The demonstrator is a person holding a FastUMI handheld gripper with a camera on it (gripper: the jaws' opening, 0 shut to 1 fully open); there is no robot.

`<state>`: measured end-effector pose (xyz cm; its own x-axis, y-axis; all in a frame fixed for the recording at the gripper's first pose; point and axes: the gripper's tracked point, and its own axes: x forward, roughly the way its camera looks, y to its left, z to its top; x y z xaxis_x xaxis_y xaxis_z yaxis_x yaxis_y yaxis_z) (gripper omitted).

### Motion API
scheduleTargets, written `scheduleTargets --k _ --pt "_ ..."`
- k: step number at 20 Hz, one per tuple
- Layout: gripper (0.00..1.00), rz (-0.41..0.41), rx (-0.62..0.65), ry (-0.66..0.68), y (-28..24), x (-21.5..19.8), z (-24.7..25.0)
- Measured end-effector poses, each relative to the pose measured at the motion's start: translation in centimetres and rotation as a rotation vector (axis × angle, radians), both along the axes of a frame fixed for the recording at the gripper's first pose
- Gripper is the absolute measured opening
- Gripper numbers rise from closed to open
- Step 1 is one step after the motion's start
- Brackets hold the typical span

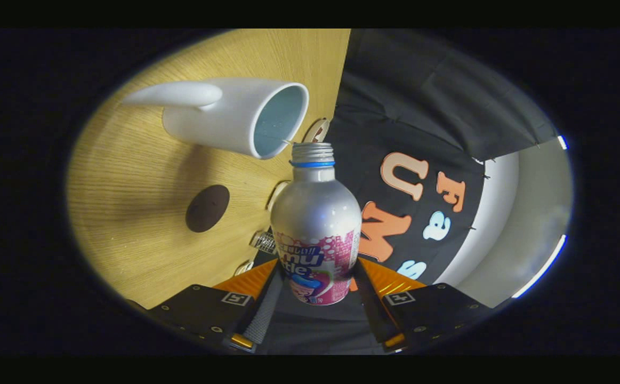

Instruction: Take the bottle from table, then pour the juice into the cup, finally place the bottle on the coaster

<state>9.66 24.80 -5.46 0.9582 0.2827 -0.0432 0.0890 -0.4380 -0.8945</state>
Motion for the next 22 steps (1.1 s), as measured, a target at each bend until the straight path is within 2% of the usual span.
scheduleTargets --k 12,16,22 --pt "0.75 -0.046 0.103 0.061 -1.3 -0.2 -1.5" --pt "0.75 -0.088 0.205 0.128 -1.9 -0.2 -2.1" --pt "0.76 -0.135 0.44 0.247 -2.2 -0.2 -2.2"
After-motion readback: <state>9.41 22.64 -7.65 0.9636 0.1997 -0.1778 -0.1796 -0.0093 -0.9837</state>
